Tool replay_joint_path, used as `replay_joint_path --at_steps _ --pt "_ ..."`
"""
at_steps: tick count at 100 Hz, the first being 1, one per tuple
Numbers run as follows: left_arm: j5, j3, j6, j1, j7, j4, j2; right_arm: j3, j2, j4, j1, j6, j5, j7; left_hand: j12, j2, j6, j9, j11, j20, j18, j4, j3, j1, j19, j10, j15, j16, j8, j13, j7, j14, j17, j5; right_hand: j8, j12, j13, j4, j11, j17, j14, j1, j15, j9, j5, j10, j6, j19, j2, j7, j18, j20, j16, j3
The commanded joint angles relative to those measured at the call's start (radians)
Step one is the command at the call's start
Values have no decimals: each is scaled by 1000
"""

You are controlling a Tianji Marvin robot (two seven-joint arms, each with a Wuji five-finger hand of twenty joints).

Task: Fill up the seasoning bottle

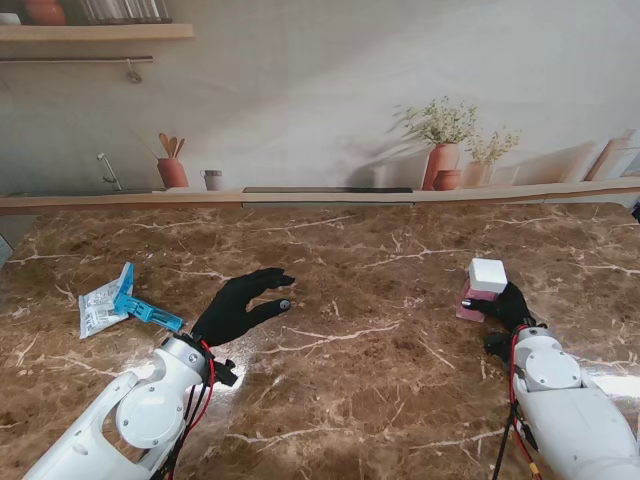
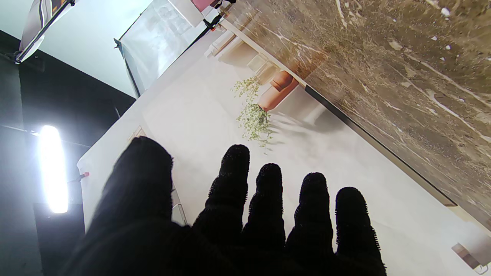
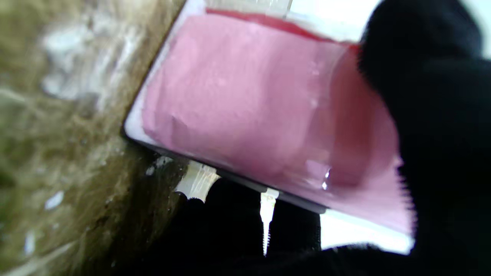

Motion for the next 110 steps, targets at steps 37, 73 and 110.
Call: replay_joint_path --at_steps 37,73,110 --pt "5 -2 -15 4 3 -3 1 -13 -42 -280 -157 16 14 -136 -12 43 -21 -3 -6 10 -19 24 -35 14 32 -26 -22 -6 13 4 14 -54 -15 22 292 504 824 39 364 477 239 244 407 599 413 -35 -10 659 169 606 444 27 311 29" --pt "25 -20 -33 -5 -19 -28 8 -43 2 -576 -292 66 -31 -78 -15 40 -31 1 -6 13 -6 23 -35 19 47 -24 -21 -6 17 12 22 -52 -18 29 -744 856 609 116 501 331 267 266 577 403 93 -1 135 573 394 328 452 -36 611 62" --pt "42 -16 -56 -102 -179 -75 43 -152 32 -772 -359 152 -211 -71 -3 -79 -49 -25 1 65 48 33 -9 81 97 -32 -4 13 23 24 30 -27 -14 -14 -419 971 514 130 569 582 252 234 753 279 205 -29 -42 917 492 424 510 75 609 105"
